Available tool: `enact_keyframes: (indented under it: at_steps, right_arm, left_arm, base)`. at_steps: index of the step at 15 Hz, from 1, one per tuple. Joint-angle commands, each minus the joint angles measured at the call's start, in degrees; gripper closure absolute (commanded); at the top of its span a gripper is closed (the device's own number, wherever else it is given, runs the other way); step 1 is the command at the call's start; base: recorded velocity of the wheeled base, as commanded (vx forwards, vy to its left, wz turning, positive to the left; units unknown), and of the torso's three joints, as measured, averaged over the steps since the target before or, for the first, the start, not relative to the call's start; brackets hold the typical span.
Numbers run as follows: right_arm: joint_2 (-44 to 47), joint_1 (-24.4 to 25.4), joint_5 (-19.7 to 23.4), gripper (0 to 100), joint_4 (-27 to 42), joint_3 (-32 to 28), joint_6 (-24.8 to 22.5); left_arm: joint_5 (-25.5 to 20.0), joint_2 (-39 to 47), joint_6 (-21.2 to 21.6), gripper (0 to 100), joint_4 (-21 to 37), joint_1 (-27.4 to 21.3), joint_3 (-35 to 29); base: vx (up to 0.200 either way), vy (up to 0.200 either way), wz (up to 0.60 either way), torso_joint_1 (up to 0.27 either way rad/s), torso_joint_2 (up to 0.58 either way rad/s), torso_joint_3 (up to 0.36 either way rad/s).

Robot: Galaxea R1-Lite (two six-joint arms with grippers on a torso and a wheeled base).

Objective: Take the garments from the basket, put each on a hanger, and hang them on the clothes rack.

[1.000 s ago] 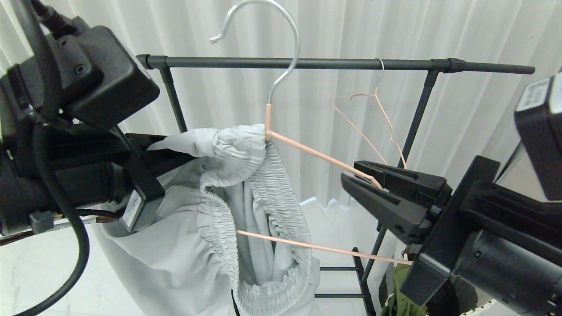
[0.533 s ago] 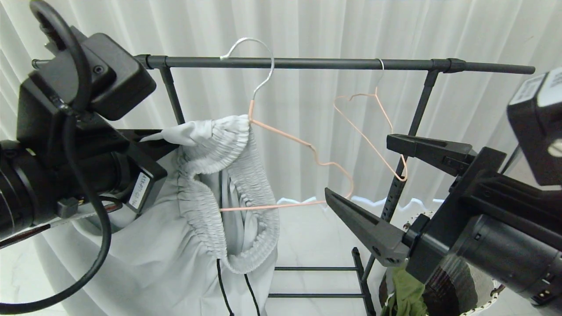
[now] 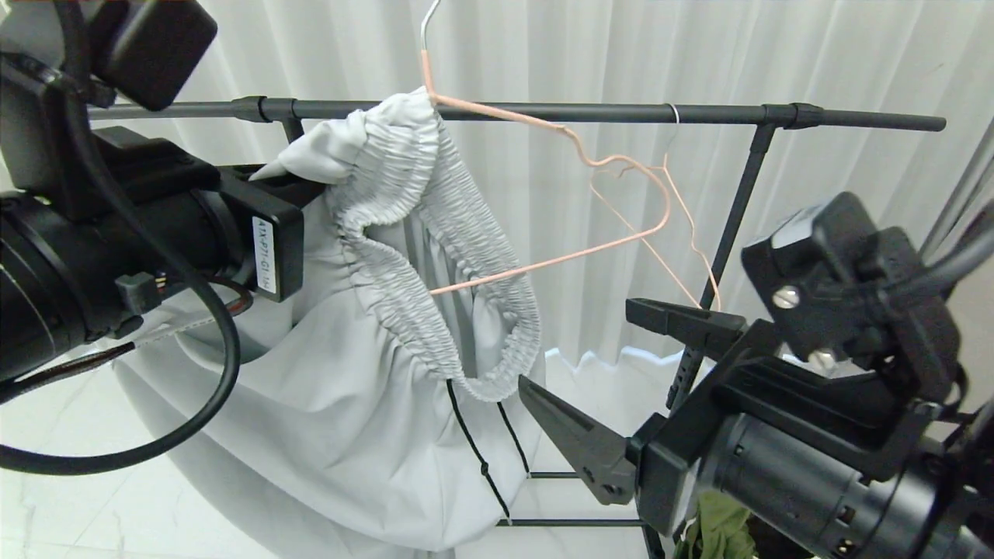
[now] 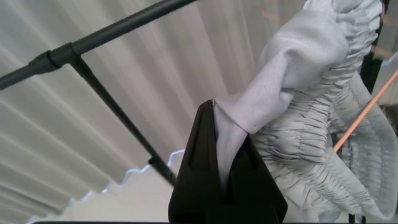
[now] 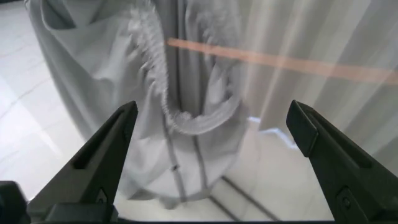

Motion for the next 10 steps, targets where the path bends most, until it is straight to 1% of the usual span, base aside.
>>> enact_keyframes:
  at_steps: [1, 2, 4, 7, 8, 10]
  right_arm:
    - [4.86, -2.35, -0.21, 0, -0.14, -1.52, 3.12]
    - [6.53, -3.32, -1.00, 0, -0.14, -2.58, 5.14]
    - [9.87, -5.61, -3.90, 0, -0.14, -4.69, 8.66]
    - [11.19, -9.03, -4.87, 0, -0.14, -4.69, 9.62]
    - [11.10, -9.83, -4.95, 100, -0.14, -4.51, 9.71]
    - [11.10, -11.32, -5.13, 100, -0.14, -4.51, 9.80]
  left_arm:
    - [-0.09, 0.47, -1.64, 100, -1.33, -1.70, -0.23]
    - [-0.09, 0.38, -1.81, 100, -1.68, -2.32, -0.23]
    - [-0.27, 0.47, -1.90, 100, -1.77, -2.67, -0.58]
    - [-0.71, 0.56, -1.46, 100, -1.77, -2.93, -0.67]
    - [-0.71, 0.73, -1.46, 100, -1.77, -2.93, -0.67]
    - [-0.71, 0.82, -1.29, 100, -1.86, -2.93, -0.58]
  base:
    - [0.000, 0.000, 0.00, 0.000, 0.00, 0.000]
    - [0.000, 0.000, 0.00, 0.000, 0.00, 0.000]
    - [0.000, 0.000, 0.00, 0.000, 0.00, 0.000]
    - [0.000, 0.000, 0.00, 0.000, 0.00, 0.000]
    - [0.000, 0.000, 0.00, 0.000, 0.00, 0.000]
    - [0.000, 0.000, 0.00, 0.000, 0.00, 0.000]
